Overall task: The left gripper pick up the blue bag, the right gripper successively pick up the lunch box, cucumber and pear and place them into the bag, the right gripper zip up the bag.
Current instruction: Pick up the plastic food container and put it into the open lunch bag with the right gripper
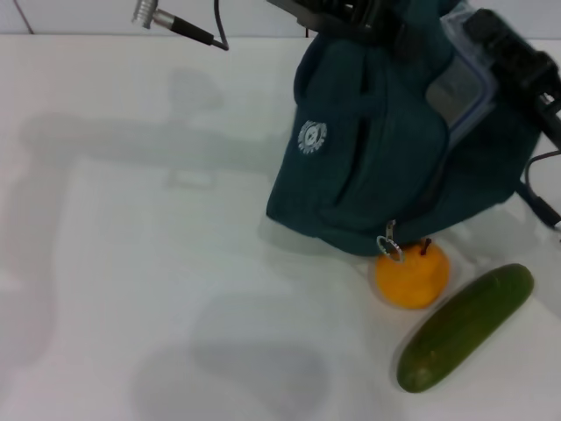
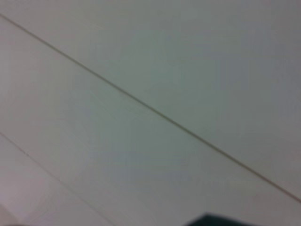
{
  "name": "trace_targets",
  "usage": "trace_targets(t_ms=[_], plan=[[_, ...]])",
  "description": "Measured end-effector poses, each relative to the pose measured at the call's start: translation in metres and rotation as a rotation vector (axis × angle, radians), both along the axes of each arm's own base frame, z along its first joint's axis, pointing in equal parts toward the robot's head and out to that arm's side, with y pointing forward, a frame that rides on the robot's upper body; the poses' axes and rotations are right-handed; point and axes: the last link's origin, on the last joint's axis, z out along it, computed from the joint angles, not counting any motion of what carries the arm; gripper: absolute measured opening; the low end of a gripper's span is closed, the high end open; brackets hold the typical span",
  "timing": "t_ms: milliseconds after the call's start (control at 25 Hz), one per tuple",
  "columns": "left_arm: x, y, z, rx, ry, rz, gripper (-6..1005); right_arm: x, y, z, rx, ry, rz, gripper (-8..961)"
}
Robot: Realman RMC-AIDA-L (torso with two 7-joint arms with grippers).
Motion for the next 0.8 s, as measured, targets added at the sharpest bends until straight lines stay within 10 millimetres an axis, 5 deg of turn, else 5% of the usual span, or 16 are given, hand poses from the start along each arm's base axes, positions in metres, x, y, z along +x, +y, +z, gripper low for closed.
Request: trace_targets(t_ms=[800], plan=[[-0.003,0.000,-0.004,-0.018,-0.009,-0.013,35,-0.016,0.017,-0.012,-0.102,-0.070,0.032,113]])
